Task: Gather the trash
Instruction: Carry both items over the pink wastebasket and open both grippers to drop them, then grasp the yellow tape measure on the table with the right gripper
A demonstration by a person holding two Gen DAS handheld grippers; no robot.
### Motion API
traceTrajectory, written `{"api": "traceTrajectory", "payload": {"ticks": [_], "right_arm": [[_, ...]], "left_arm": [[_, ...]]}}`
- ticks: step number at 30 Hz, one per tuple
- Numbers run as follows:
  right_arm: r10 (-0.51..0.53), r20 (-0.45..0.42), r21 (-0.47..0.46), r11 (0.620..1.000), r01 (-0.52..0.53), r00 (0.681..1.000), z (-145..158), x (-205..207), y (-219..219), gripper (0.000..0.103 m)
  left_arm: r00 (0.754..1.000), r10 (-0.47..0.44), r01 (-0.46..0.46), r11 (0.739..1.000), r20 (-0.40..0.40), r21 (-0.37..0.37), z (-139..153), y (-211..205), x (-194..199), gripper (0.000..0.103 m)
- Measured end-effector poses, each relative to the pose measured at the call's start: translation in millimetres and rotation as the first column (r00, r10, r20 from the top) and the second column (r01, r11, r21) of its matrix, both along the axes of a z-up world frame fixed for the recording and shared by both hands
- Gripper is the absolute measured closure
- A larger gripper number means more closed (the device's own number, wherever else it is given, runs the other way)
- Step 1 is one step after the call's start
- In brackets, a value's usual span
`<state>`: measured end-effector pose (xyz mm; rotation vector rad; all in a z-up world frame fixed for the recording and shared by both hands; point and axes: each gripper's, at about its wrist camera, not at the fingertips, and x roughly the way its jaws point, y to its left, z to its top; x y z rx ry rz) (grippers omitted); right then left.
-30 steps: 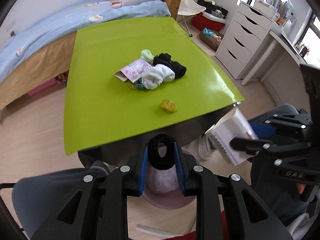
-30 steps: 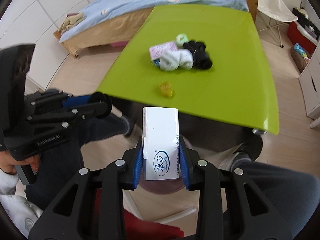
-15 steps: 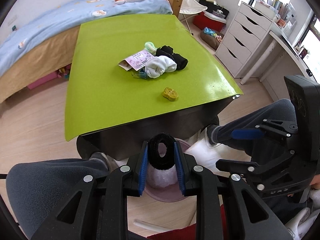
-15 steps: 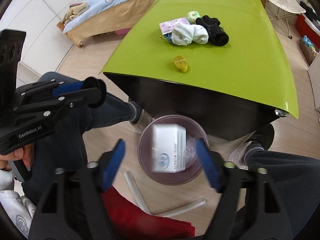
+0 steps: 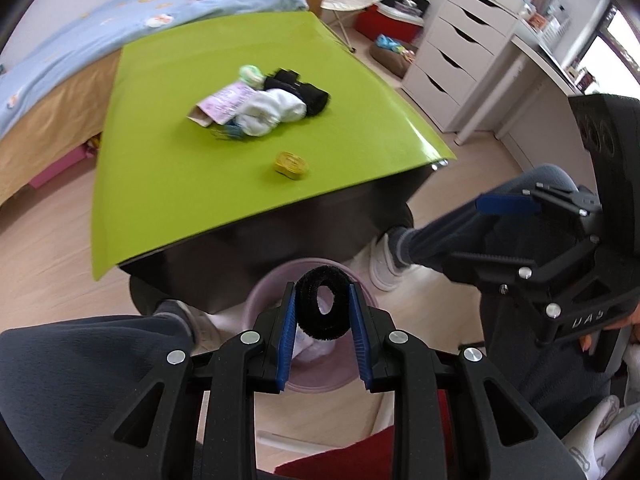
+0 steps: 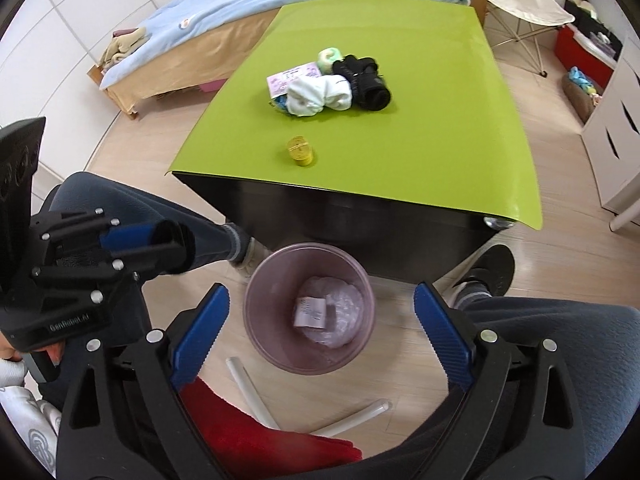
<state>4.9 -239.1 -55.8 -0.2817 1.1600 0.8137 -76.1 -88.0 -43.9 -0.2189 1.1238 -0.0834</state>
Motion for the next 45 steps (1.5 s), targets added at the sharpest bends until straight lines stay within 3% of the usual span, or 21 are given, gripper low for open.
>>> {"api": "traceTrajectory", "payload": {"ticks": [4, 9, 12, 19, 32, 45], "right_arm": [[-0.022, -0.013, 0.010, 1.000, 0.022, 1.000, -1, 4, -6, 0.011], [-0.015, -0.015, 0.009, 1.000, 0.016, 1.000, -2, 3, -4, 0.010], [-0.012, -0.019, 0.006, 1.000, 0.012, 1.000, -4, 3, -3, 0.009], [-0.010, -0.023, 0.003, 1.000, 0.010, 1.000, -6, 4, -2, 0.007], [0.016, -0.006, 0.000, 1.000, -0.016, 1.000, -1, 5, 8, 0.006], [0.138, 0.034, -0.062, 0.989, -0.135, 0.990, 2, 42, 84, 0.006]], "left_arm": [[1.000, -0.024, 0.024, 1.000, -0.001, -0.015, -5, -6, 2, 0.067], [1.000, 0.001, -0.001, 1.000, 0.015, 0.000, -6, -3, 2, 0.015], [0.999, 0.025, -0.025, 1.000, 0.020, 0.008, -5, 1, 1, 0.010], [0.995, 0.099, -0.099, 0.995, -0.006, 0.007, -9, 14, 2, 0.008], [0.991, 0.134, -0.135, 0.991, 0.024, 0.025, 9, 30, 1, 0.008], [0.981, 0.188, -0.189, 0.982, 0.057, 0.007, 19, 53, -2, 0.008]]}}
